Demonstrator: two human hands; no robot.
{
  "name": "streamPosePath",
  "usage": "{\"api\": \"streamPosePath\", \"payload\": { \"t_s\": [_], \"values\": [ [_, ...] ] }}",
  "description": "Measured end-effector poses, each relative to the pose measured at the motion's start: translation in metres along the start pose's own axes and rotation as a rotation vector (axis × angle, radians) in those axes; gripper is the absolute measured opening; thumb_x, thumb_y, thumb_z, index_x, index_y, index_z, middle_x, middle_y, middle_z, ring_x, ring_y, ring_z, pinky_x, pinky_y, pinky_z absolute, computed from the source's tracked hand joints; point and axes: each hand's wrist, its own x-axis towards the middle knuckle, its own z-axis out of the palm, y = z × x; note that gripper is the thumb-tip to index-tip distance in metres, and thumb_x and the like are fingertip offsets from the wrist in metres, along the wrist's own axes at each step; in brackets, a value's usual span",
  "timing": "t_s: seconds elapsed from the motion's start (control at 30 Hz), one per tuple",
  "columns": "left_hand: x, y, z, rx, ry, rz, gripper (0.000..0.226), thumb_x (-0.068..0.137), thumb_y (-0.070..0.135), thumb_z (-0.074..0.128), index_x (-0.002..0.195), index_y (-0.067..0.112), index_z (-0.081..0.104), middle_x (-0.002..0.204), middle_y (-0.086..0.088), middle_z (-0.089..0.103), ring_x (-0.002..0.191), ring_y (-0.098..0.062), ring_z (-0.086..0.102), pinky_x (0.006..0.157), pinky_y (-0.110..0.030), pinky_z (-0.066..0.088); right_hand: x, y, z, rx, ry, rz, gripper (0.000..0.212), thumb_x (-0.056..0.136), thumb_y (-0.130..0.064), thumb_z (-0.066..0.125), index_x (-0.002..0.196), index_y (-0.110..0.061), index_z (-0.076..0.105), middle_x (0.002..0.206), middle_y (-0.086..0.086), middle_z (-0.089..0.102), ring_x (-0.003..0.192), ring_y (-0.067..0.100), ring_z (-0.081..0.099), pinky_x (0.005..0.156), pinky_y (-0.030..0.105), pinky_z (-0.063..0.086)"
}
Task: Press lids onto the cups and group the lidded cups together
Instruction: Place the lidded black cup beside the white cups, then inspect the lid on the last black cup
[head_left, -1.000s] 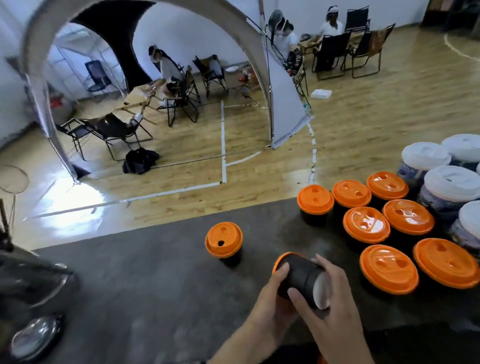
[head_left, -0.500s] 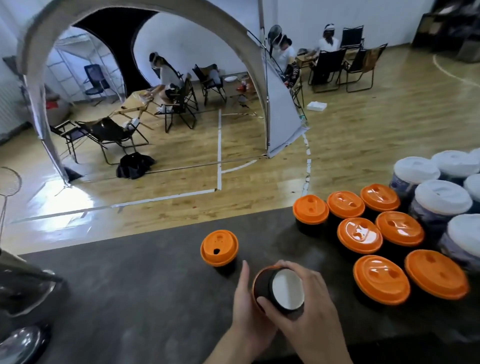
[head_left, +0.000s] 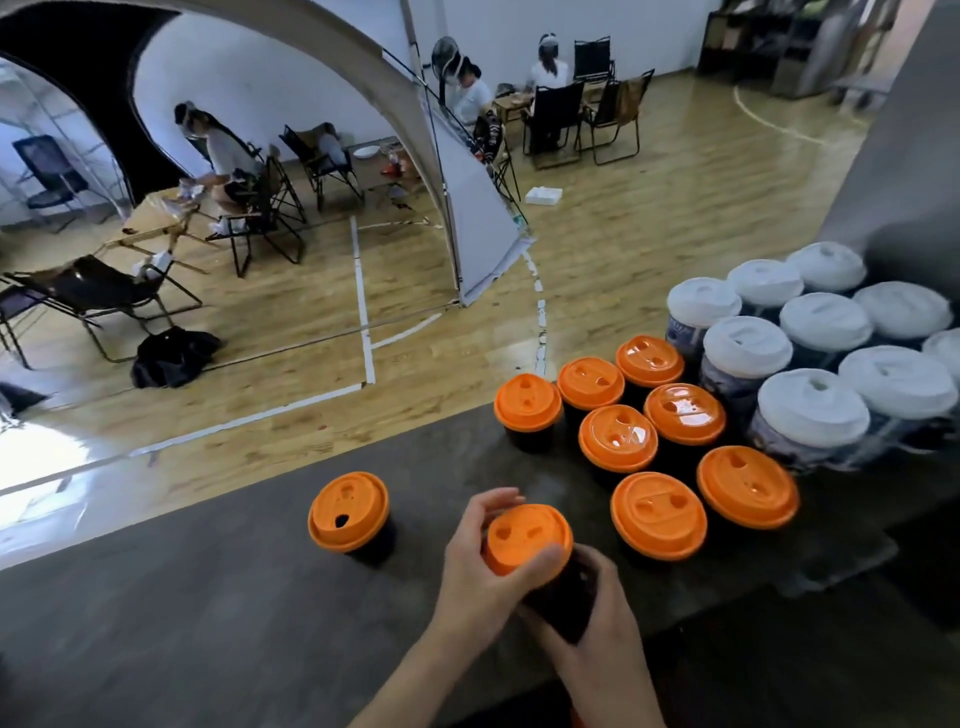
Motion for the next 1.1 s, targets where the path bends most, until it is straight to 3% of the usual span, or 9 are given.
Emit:
{"api": "streamPosePath", "payload": {
  "t_s": [0.13,0.23,0.33,0.47,0.57,0.67,0.87,1.03,1.1],
  "values": [
    [0.009,0.000,0.018,0.133,-0.078,0.114,0.075,0.068,0.052,0.091,0.130,0.035,0.053,0.124,0.025,0.060,0.120,-0.004,0.059,0.097,-0.017,0.048,0.002,0.008,-0.002,-0.064,0.074,0.077,0.082,0.064,-0.022,0.095,0.124,-0.044,0.044,0.122,-0.028,0.050,0.115,0.003,0.053,0.094,0.024,0.041],
    [0.018,0.002,0.026,0.246,-0.113,0.197,0.073,0.075,0.053,0.087,0.134,0.035,0.048,0.128,0.023,0.053,0.125,-0.006,0.055,0.100,-0.018,0.046,0.003,0.010,-0.002,-0.080,0.083,0.129,0.082,0.069,-0.020,0.092,0.135,-0.032,0.045,0.127,-0.016,0.052,0.122,0.007,0.051,0.099,0.026,0.039],
    [0.029,0.001,0.030,0.304,-0.040,0.219,0.068,0.081,0.056,0.081,0.134,0.035,0.045,0.132,0.021,0.048,0.127,-0.002,0.049,0.103,-0.017,0.042,0.000,0.014,0.001,-0.103,0.084,0.148,0.079,0.074,-0.016,0.088,0.140,-0.023,0.046,0.136,-0.006,0.052,0.124,0.008,0.051,0.102,0.025,0.040],
    [0.049,0.001,0.033,0.335,0.068,0.216,0.072,0.083,0.051,0.081,0.137,0.032,0.038,0.133,0.017,0.038,0.126,0.013,0.037,0.101,-0.002,0.032,-0.001,0.010,0.002,-0.136,0.073,0.157,0.071,0.081,-0.016,0.082,0.136,-0.034,0.042,0.137,-0.010,0.051,0.125,0.002,0.047,0.103,0.019,0.036],
    [0.056,-0.001,0.037,0.371,0.132,0.196,0.077,0.082,0.059,0.077,0.141,0.028,0.038,0.134,0.016,0.036,0.125,0.011,0.036,0.100,-0.001,0.030,-0.001,0.006,0.002,-0.146,0.075,0.167,0.066,0.083,-0.016,0.080,0.132,-0.038,0.041,0.135,-0.014,0.050,0.125,0.001,0.046,0.102,0.018,0.035],
    [0.060,-0.003,0.041,0.387,0.186,0.187,0.080,0.080,0.067,0.072,0.141,0.027,0.039,0.133,0.018,0.036,0.126,0.002,0.038,0.100,-0.006,0.032,-0.002,0.004,0.003,-0.158,0.080,0.169,0.064,0.084,-0.013,0.078,0.131,-0.038,0.042,0.133,-0.015,0.049,0.123,-0.001,0.045,0.103,0.021,0.036],
    [0.054,-0.001,0.035,0.382,0.202,0.209,0.092,0.077,0.081,0.063,0.146,0.026,0.036,0.144,0.010,0.042,0.134,-0.006,0.041,0.113,-0.033,0.040,-0.003,0.007,0.005,-0.163,0.100,0.119,0.061,0.084,-0.007,0.077,0.131,-0.032,0.047,0.130,-0.013,0.052,0.126,0.000,0.045,0.106,0.026,0.038],
    [0.026,0.017,-0.018,0.563,0.414,0.581,0.055,0.091,0.041,0.075,0.135,0.016,0.053,0.140,-0.001,0.054,0.133,-0.018,0.051,0.112,-0.036,0.041,-0.001,0.009,0.006,-0.156,0.106,-0.034,0.051,0.081,0.004,0.075,0.122,-0.021,0.058,0.122,-0.005,0.060,0.116,-0.003,0.051,0.101,0.025,0.042],
    [0.027,0.019,-0.059,0.767,0.542,0.610,0.054,0.089,0.041,0.076,0.131,0.014,0.055,0.139,-0.007,0.056,0.131,-0.026,0.052,0.110,-0.042,0.040,0.000,0.005,0.012,-0.139,0.051,-0.062,0.045,0.085,0.003,0.072,0.119,-0.022,0.059,0.120,-0.006,0.061,0.119,-0.003,0.051,0.102,0.026,0.041]
  ]
}}
